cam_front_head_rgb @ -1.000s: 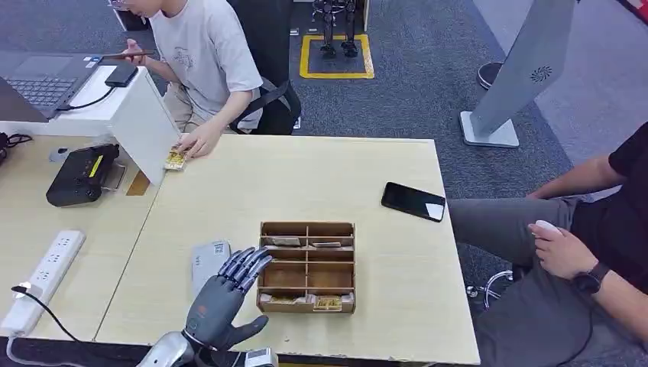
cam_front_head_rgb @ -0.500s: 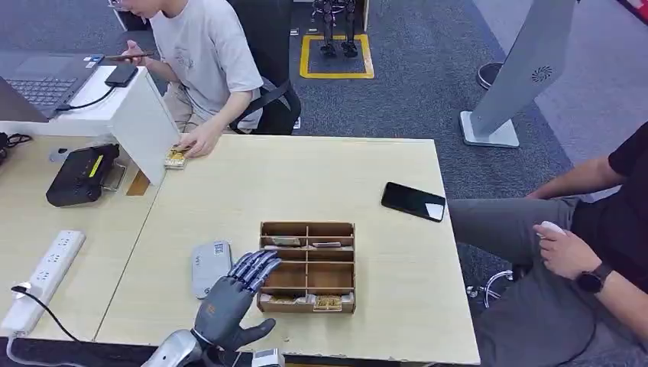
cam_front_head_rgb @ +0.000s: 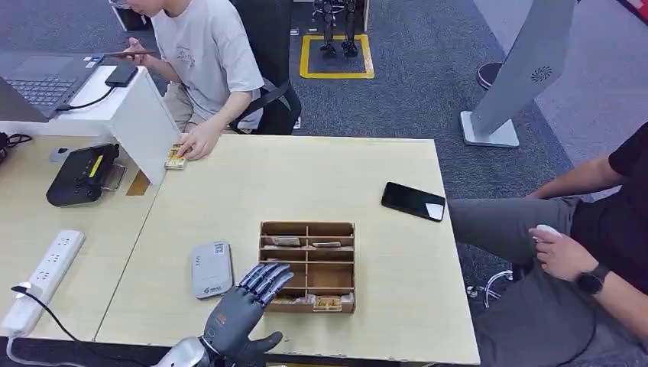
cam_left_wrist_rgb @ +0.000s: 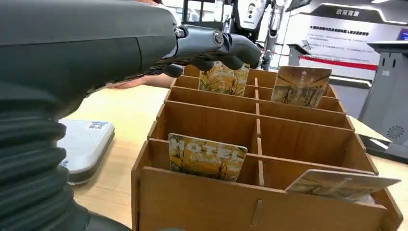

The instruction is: Pass the card to the sensor for recognition and then transmit it.

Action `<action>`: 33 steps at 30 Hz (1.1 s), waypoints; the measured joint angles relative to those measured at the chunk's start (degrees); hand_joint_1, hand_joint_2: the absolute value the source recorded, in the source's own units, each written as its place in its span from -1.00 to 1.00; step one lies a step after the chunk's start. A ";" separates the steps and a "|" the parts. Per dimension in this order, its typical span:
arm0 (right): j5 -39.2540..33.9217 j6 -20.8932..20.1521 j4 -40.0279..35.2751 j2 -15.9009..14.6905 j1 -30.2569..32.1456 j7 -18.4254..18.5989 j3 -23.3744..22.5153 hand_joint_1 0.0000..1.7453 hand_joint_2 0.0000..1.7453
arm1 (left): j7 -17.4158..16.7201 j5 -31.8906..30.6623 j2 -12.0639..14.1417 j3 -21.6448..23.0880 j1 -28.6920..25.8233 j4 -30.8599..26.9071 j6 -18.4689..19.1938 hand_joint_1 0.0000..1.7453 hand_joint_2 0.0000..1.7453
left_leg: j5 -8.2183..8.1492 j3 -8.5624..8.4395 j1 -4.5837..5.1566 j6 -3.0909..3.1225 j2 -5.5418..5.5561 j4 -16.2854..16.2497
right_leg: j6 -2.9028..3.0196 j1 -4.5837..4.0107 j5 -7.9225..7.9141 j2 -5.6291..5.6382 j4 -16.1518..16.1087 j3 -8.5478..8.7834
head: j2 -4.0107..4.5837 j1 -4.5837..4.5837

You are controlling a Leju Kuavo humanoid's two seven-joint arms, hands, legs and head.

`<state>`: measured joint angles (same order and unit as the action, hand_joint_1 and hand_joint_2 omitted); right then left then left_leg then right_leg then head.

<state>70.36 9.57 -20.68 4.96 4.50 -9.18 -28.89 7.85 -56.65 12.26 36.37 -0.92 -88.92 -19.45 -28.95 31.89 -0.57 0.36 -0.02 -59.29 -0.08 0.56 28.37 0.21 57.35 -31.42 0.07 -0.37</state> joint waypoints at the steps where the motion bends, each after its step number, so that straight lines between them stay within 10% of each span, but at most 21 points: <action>1: 0.00 0.02 0.07 0.00 -0.03 0.00 0.00 -1.00 1.00 | 0.02 0.00 0.11 0.11 -0.01 0.00 -0.02 -1.00 1.00 | 0.00 0.00 0.00 0.00 0.00 0.00 | 0.00 0.00 0.00 0.00 0.00 0.00 | 0.00 0.02; 33: -0.26 1.73 3.06 -0.20 -1.24 -0.42 0.02 -1.00 1.00 | -3.61 -6.25 0.74 0.96 0.21 2.52 -4.57 -1.00 1.00 | 0.00 0.00 0.00 0.00 0.00 0.00 | 0.00 0.00 0.00 0.00 0.00 0.00 | 0.00 0.00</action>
<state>70.10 11.30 -17.62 4.76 3.26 -9.60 -28.87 4.24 -62.90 13.00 37.33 -0.71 -86.40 -24.02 -28.96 31.89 -0.56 0.36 -0.02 -59.29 -0.08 0.56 28.37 0.21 57.35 -31.43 0.07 -0.37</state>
